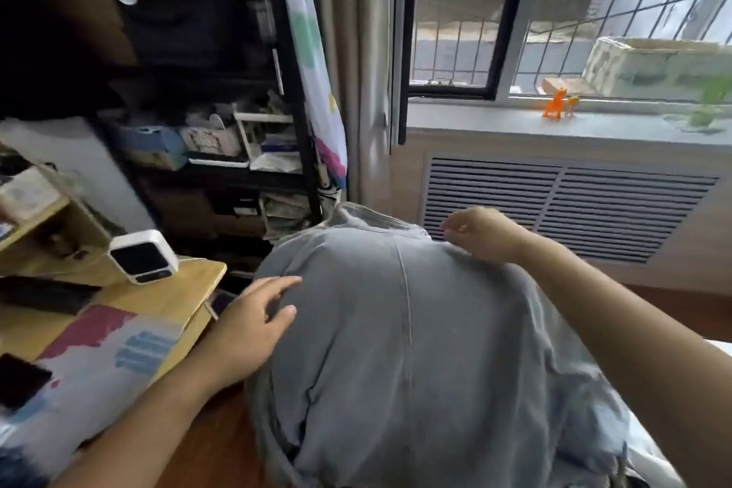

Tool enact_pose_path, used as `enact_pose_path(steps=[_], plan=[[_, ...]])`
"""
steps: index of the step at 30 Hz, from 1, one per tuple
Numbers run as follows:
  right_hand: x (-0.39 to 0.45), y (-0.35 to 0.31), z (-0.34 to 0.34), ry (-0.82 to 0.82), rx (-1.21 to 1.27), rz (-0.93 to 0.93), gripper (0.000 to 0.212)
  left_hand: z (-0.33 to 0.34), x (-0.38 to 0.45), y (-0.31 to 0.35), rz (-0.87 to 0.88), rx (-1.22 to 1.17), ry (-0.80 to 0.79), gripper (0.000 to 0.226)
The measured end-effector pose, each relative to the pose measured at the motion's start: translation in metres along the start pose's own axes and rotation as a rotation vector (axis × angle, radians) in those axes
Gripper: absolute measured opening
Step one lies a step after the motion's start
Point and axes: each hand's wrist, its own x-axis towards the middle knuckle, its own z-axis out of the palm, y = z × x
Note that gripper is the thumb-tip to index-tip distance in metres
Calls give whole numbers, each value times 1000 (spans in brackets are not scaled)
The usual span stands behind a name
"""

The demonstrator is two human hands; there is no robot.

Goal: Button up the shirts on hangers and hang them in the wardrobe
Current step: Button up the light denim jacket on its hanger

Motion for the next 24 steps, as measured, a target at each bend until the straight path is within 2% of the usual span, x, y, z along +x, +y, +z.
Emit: enact_pose_path(steps=[3,5,9,11,13,16,18,19,22,24], plan=[[36,11,4,-192,-70,19,22,10,34,15,74,17,52,41],[53,7,13,-214,73,-14,21,19,52,26,93,35,-13,43],[67,-13,45,-259,147,-82,58,30,53,23,50,109,-91,51],[71,-12,58,-290,194,-49,65,26,53,23,55,115,-83,50],[73,-11,60,-275,213,-35,60,19,64,27,114,160,-44,39],[74,-15,62,-204,65,-72,27,12,96,47,202,240,28,27],[74,-15,67,-110,-32,-104,18,16,124,62,258,256,-14,32],[74,-13,69,-13,-32,-135,14,20,140,67,278,271,-57,38],[70,-5,67,292,247,-252,8,34,181,71,324,446,-204,58],[63,-6,60,374,361,-351,10,40,201,72,378,572,-274,50]])
